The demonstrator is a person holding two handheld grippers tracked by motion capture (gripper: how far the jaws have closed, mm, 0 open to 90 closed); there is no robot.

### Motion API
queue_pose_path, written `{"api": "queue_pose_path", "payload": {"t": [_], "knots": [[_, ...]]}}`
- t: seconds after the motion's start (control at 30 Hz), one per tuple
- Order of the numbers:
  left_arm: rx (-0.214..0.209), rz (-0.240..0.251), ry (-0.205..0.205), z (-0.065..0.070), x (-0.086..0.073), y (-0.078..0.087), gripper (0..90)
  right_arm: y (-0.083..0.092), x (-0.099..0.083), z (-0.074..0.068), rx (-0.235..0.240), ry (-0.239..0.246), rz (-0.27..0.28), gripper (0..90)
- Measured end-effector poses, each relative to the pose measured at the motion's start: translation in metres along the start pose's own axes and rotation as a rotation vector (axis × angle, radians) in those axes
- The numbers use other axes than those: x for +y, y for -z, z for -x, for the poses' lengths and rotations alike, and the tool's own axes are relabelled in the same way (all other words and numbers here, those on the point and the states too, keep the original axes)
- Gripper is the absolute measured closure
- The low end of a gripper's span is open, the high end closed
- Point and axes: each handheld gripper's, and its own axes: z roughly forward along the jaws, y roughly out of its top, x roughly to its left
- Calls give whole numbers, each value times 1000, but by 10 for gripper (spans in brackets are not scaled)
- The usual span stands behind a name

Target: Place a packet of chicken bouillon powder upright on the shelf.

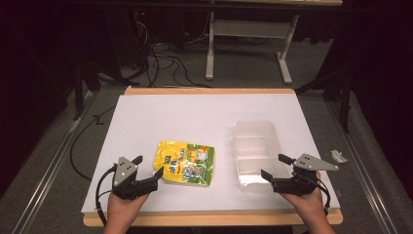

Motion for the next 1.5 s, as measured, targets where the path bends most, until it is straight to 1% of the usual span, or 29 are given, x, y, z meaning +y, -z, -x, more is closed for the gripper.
{"api": "queue_pose_path", "payload": {"t": [0.03, 0.07, 0.23, 0.3, 0.37, 0.43, 0.57, 0.6, 0.63, 0.67, 0.77, 0.83, 0.87, 0.93, 1.0, 1.03, 1.17, 1.2, 1.23, 1.27, 1.33, 1.4, 1.5], "knots": [[0, 0, 0, 0, 0, 0, 183, 0, 0, 0, 0, 0, 0, 110], [-2, -9, 4, 0, 0, -1, 183, 1, -1, 0, -9, 12, 0, 111], [-10, -28, 21, -3, -2, -5, 205, 3, -1, 0, -15, 15, 9, 114], [-8, -50, 18, -6, -4, -7, 219, 3, -1, 1, -16, 16, 8, 114], [-5, -71, 25, -9, -7, -9, 219, 3, -1, 1, -15, 12, 6, 115], [3, -80, 44, -13, -10, -10, 217, 3, -1, 1, -13, 14, 7, 117], [20, -119, 85, -24, -18, -14, 203, 3, 0, 1, -10, 18, 9, 121], [21, -129, 94, -25, -19, -15, 203, 3, -1, 0, -10, 15, 11, 121], [15, -145, 112, -28, -20, -16, 204, 4, 0, 0, -8, 10, 11, 123], [6, -150, 126, -30, -21, -17, 204, 4, 0, 0, -8, 10, 11, 124], [4, -148, 131, -33, -24, -16, 225, 4, 1, 1, -2, 13, 19, 124], [3, -153, 135, -34, -27, -16, 248, 4, 2, 1, 2, 7, 25, 124], [6, -166, 131, -34, -30, -17, 264, 4, 2, 1, 3, 6, 28, 124], [4, -193, 132, -34, -33, -17, 324, 2, 3, 1, 9, 4, 31, 128], [-9, -202, 132, -33, -36, -16, 380, -2, 4, 1, 14, 4, 21, 129], [-10, -212, 123, -32, -37, -16, 403, -4, 4, 1, 16, 8, 20, 131], [-19, -254, 93, -30, -43, -24, 432, -7, 5, 0, 21, 5, 14, 137], [-24, -271, 71, -28, -44, -30, 470, -7, 5, 0, 22, 5, 12, 140], [-24, -271, 71, -28, -44, -30, 487, -7, 5, 0, 22, 5, 12, 140], [-25, -282, 57, -28, -44, -33, 513, -7, 4, 0, 21, 5, 15, 144], [-31, -293, 32, -27, -44, -37, 530, -6, 4, 0, 21, 3, 16, 145], [-39, -308, 24, -27, -44, -42, 553, -5, 4, 1, 18, 4, 16, 148], [-50, -313, 14, -28, -43, -47, 604, -3, 4, 1, 15, 2, 15, 152]]}}
